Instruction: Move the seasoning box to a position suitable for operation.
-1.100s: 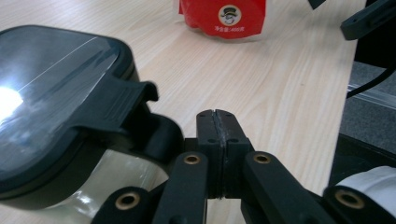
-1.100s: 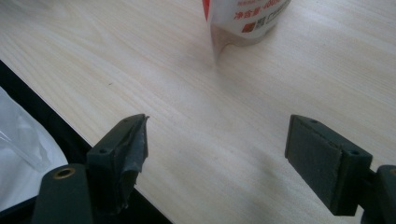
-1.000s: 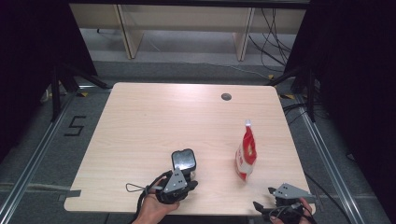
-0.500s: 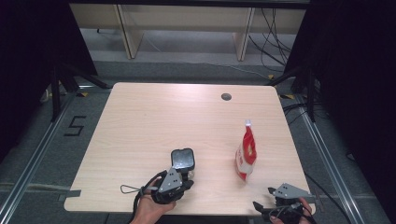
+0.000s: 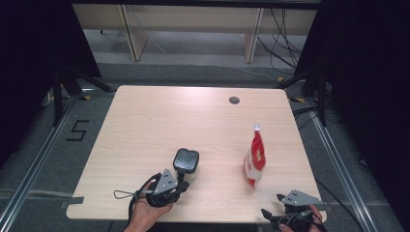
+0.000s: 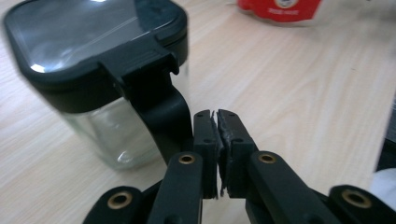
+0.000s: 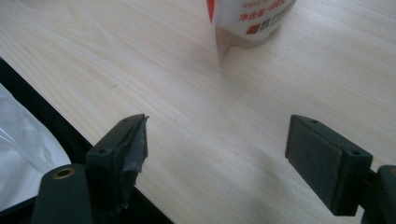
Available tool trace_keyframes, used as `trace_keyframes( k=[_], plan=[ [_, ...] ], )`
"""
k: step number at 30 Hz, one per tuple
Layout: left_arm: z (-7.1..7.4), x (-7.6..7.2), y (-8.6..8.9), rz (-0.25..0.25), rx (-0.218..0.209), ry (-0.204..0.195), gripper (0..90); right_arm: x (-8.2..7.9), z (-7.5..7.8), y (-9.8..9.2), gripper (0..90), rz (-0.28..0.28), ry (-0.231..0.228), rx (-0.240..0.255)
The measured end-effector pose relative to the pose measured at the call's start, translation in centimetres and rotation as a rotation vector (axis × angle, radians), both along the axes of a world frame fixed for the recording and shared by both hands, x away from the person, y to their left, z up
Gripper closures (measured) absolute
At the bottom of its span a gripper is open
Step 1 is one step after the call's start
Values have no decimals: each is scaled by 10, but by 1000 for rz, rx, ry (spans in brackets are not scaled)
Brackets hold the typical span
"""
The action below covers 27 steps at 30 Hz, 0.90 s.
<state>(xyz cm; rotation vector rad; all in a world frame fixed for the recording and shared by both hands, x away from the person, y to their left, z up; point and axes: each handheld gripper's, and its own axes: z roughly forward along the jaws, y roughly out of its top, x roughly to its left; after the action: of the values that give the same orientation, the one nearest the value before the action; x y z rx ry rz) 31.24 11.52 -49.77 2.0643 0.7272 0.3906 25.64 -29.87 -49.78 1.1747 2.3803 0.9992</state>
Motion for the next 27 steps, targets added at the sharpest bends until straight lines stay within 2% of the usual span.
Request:
trace_keyframes(
  k=[1,2,3,4,7,9,10,11,13,15,16,17,18,20,21,23,25,27],
  plan=[
    [0,0,0,0,0,0,843,0,0,0,221,0,0,0],
    [-1,0,1,33,-26,12,843,0,-1,0,221,-3,-5,-2],
    [0,2,4,31,-26,-5,837,0,-1,1,222,1,1,7],
    [0,2,8,41,-18,-1,833,0,0,0,221,-6,-1,-3],
    [4,1,13,51,-65,7,786,0,0,0,221,-2,0,-2],
    [10,-5,19,67,-89,-22,759,0,0,-1,222,3,-4,-3],
    [11,-6,22,64,-71,-40,742,0,1,-1,222,2,-12,-8],
    [11,-8,24,78,-90,-24,725,0,0,0,224,4,3,5],
    [11,-8,27,78,-84,-26,698,1,0,0,226,15,2,2],
    [10,-8,29,92,-84,-24,653,-1,1,1,227,-3,-3,-4],
    [10,-5,31,106,-83,-27,630,-3,0,3,228,-16,24,20],
    [10,-5,31,106,-83,-27,613,-3,0,3,228,-16,24,20],
    [9,-4,31,121,-88,-21,596,1,0,0,228,19,-18,-10],
    [7,3,31,142,-84,-16,575,0,0,1,228,7,-6,-7],
    [6,5,30,150,-83,-5,567,-1,0,2,228,0,7,3],
    [5,7,30,146,-81,-8,565,-1,0,2,229,-1,3,6],
    [4,10,25,141,-57,-13,563,-1,0,2,231,-9,6,13],
    [3,10,22,148,-66,-5,576,-1,0,2,231,-11,5,14]
  ],
)
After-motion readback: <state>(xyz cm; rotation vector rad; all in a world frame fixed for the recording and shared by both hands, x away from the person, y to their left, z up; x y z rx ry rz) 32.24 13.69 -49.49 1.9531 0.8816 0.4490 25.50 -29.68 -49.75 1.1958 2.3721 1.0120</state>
